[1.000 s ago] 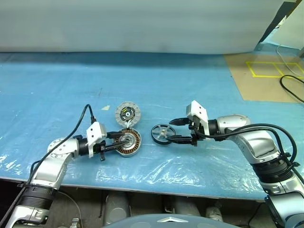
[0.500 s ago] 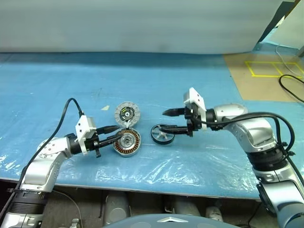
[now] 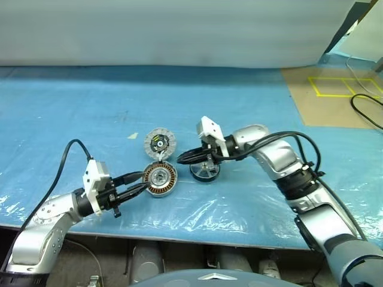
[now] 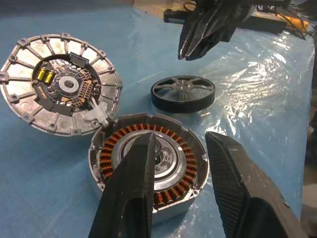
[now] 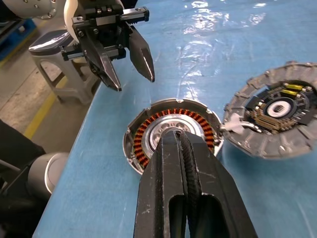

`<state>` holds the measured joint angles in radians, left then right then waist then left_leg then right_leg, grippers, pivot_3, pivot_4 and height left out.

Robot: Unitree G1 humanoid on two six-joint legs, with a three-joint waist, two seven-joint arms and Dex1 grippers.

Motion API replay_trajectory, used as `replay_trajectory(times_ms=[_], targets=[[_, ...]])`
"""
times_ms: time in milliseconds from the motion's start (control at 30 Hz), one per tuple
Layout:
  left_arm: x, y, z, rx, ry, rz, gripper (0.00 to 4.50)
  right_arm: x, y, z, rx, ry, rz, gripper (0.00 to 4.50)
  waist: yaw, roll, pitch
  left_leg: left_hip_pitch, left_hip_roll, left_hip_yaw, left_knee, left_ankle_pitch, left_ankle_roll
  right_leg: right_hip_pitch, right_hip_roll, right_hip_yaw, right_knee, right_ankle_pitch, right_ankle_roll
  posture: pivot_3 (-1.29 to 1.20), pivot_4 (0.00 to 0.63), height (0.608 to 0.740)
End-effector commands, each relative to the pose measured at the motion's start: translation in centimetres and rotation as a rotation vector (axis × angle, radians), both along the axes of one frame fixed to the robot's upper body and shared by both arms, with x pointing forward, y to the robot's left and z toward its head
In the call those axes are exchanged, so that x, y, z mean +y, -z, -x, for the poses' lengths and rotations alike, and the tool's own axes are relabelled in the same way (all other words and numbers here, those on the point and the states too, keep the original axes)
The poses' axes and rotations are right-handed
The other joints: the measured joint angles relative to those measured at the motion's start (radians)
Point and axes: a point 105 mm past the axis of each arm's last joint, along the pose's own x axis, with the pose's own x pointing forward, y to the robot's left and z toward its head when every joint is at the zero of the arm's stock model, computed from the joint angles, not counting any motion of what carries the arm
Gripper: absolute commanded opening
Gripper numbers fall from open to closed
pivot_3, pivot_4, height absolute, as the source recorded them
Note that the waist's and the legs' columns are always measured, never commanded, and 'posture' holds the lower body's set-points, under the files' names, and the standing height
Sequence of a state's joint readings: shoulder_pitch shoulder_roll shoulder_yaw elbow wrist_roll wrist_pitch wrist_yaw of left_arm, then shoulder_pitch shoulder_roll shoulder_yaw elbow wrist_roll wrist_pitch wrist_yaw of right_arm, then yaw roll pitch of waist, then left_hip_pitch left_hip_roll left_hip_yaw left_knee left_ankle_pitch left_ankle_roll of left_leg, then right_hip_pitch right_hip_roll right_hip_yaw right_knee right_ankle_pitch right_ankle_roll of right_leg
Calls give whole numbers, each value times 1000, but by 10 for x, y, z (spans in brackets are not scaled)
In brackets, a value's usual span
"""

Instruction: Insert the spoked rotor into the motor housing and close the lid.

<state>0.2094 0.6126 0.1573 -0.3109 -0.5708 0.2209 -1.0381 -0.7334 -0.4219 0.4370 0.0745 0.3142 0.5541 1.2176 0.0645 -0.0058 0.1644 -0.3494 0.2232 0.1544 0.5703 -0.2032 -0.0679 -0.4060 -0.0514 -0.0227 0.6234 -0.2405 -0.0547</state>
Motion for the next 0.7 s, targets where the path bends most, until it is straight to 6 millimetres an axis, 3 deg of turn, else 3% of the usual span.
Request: replay_trajectory(times_ms=[33,200,300,700], targets=[[4,-7,0,-62,-18,-38,1702,13,6,-4,-25,-15,20,10,0,0,0,0,0,0,0,0,0,-1,0,0,0,0,0,0,150,740],[9,6,2,-63,-37,-105,1702,29,21,-4,-23,-21,41,10,0,0,0,-2,0,0,0,0,0,-1,0,0,-1,0,0,0,150,740],[10,5,0,-67,-53,-95,1702,35,19,-6,-30,-18,23,10,-3,0,0,-1,1,0,-1,0,0,-1,1,0,0,0,0,0,150,740],[3,7,-6,-83,-32,-97,1702,38,19,-14,-116,11,33,10,-4,0,0,-1,0,0,0,0,0,-1,0,0,0,0,0,0,150,740]])
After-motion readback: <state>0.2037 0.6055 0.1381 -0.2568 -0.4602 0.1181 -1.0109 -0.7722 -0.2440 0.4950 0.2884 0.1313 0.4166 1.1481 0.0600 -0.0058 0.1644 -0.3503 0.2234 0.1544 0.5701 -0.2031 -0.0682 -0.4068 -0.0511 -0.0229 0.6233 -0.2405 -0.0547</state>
